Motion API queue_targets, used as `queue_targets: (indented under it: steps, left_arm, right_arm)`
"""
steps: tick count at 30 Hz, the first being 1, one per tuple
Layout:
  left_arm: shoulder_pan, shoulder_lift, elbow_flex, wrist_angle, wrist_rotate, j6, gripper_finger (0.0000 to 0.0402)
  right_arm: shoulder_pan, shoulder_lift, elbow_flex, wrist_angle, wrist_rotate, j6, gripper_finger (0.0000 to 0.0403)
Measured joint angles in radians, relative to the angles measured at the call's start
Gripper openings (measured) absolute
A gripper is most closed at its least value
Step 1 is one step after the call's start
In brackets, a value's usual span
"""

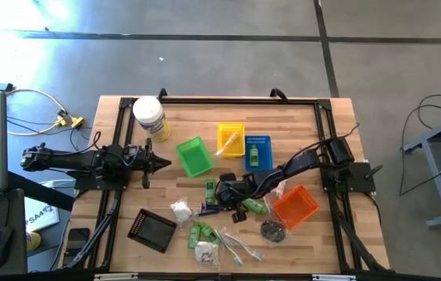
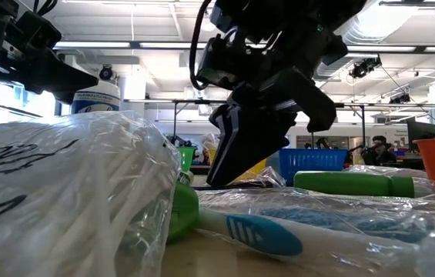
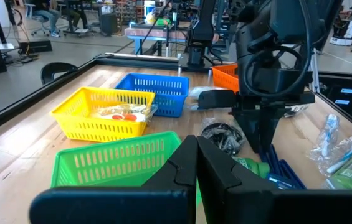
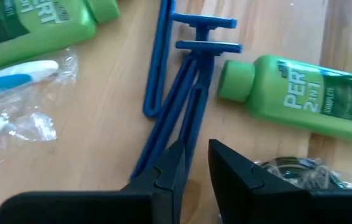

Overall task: Pick & Place Travel size toiletries
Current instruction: Put the blue razor into the green basket

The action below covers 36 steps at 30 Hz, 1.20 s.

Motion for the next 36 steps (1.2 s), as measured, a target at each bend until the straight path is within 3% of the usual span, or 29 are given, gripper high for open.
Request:
queue_targets:
  steps: [13, 26, 32, 36]
  left_arm:
    - [0.000, 0.000, 0.000, 0.000, 0.000, 0.000, 0.0000]
    - [0.000, 0.000, 0.000, -0.008, 0.000, 0.000, 0.0000]
    - [0.000, 0.000, 0.000, -0.008, 0.000, 0.000, 0.0000]
    - [0.000, 0.000, 0.000, -0.008, 0.000, 0.000, 0.0000]
  right_arm:
    - [0.000, 0.000, 0.000, 0.000, 0.022, 0.037, 0.0148]
    - [-0.002, 0.000, 0.000, 0.010, 0.018, 0.043, 0.0152]
    - [-0.002, -0.010, 0.000, 0.017, -0.101, 0.069, 0.0152]
    - [0.001, -0.008, 0.000, -0.010, -0.077, 0.070, 0.0152]
